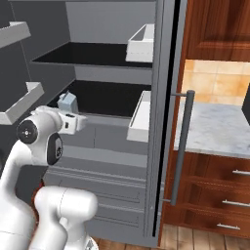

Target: Take a sugar cube from the saucer and place it inside the coffee. Then, grab milk from the fridge and place it next to the coffee on the counter to sweeten the coffee.

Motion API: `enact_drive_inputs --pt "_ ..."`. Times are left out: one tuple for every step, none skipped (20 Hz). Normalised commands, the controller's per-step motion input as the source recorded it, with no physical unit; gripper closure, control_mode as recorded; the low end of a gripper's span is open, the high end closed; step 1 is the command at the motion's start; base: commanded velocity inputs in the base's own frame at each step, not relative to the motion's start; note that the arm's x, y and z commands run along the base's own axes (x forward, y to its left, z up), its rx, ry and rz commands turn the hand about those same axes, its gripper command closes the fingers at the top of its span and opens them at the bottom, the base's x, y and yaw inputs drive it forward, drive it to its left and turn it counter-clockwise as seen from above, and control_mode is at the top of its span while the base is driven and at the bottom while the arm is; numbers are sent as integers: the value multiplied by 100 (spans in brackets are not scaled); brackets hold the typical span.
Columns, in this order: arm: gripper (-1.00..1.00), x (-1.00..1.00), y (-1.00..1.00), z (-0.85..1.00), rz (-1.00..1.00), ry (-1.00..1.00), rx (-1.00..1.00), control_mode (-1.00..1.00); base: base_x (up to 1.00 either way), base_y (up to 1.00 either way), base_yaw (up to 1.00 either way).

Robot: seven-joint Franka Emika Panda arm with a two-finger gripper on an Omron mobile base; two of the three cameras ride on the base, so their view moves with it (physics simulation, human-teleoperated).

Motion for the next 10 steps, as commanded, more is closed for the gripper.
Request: enact_drive_inputs --pt "100 0 0 0 0 0 0 100 -100 5 -3" --pt "100 0 0 0 0 0 0 100 -100 5 -19" --pt "100 0 0 0 0 0 0 100 -100 6 -32" --pt "100 0 0 0 0 0 0 100 -100 0 -45" --pt "100 0 0 0 0 0 0 100 -100 6 -52" --pt "100 0 0 0 0 0 0 100 -100 11 -62" --pt "100 0 0 0 0 0 0 100 -100 10 -66" --pt "100 0 0 0 0 0 0 100 -100 7 -69" --pt "100 0 0 0 0 0 0 100 -100 2 -70" --pt "100 0 0 0 0 0 0 100 -100 0 -73"
